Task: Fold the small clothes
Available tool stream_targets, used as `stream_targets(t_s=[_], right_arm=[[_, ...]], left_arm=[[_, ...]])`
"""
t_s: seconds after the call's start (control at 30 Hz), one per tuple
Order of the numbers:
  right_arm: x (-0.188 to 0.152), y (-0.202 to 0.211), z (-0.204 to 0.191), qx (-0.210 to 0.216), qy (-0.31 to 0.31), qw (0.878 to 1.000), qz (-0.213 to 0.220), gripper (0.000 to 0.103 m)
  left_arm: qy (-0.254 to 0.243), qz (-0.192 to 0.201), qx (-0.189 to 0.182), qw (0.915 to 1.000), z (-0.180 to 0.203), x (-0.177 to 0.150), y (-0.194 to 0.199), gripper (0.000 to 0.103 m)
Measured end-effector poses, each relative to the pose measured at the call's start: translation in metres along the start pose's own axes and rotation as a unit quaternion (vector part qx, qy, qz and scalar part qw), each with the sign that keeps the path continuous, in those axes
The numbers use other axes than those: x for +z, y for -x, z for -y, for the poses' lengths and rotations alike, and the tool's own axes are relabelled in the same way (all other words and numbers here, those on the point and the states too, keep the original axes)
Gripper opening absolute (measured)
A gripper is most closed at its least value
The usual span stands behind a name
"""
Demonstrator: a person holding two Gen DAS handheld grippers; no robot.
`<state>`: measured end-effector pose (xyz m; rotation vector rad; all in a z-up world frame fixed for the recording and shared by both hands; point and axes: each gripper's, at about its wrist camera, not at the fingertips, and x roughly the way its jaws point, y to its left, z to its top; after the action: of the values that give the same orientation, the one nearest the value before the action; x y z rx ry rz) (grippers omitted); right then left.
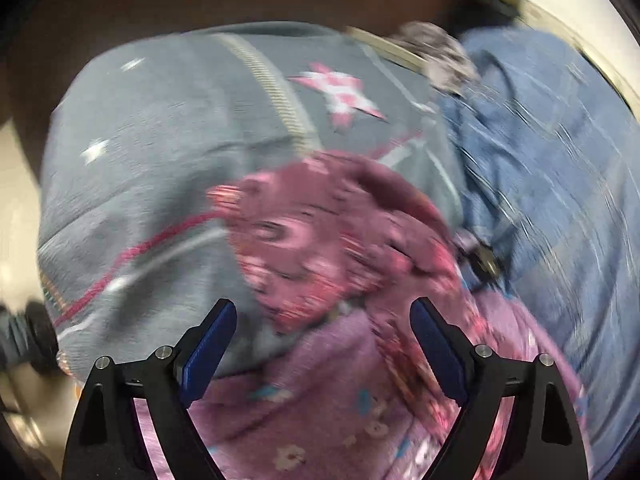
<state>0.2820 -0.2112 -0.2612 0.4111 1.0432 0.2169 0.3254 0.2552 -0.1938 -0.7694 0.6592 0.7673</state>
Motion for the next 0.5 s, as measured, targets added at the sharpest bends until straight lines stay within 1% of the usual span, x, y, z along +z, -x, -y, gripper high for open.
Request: stream_targets(t_s=[0.07,0.1,0.13,0.2,0.3,0.37,0.4,0.43,0.47,0.5], right_arm=[[0.002,0.007,-0.014,0.034,0.025,0.999,0.006,0.053],[0.002,0.011,-0.019,0.044,0.034,0.998,0.014,0.053],[0.000,0.016,-0.025,0.047,0.044,0.998,0.021,0.053],[-0.006,0.019,-0.035,0.051,0.064,0.996,0.023,0.053],[-0.018,0.013,-0.047,0.052,0.093,0.994,0.009,0.053],[-0.025,0.007,-0.051,0.046,0.107,0.993,-0.002,0.053],[-0.027,0.004,-0.052,0.045,0.110,0.993,-0.008,0.053],[-0.028,0.001,-0.054,0.046,0.110,0.993,-0.012,0.053],[-0.030,-0.001,-0.055,0.048,0.110,0.993,-0.017,0.053],[-0.031,-0.001,-0.055,0.048,0.110,0.993,-0.017,0.053]], left_arm=[[0.039,0.008,-0.004,0.9992,-0.016,0.007,0.003,0.086],[0.058,0.016,-0.021,0.9980,-0.024,0.011,0.006,0.085],[0.074,0.026,-0.036,0.9962,-0.031,0.015,0.011,0.085],[0.088,0.046,-0.041,0.9943,-0.041,0.023,0.019,0.085],[0.114,0.068,-0.060,0.9893,-0.057,0.031,0.028,0.085],[0.115,0.067,-0.069,0.9887,-0.059,0.033,0.027,0.085],[0.109,0.066,-0.071,0.9892,-0.059,0.033,0.026,0.082],[0.100,0.064,-0.072,0.9904,-0.056,0.033,0.025,0.079],[0.092,0.059,-0.072,0.9914,-0.054,0.035,0.022,0.074],[0.085,0.051,-0.075,0.9923,-0.052,0.035,0.018,0.072]])
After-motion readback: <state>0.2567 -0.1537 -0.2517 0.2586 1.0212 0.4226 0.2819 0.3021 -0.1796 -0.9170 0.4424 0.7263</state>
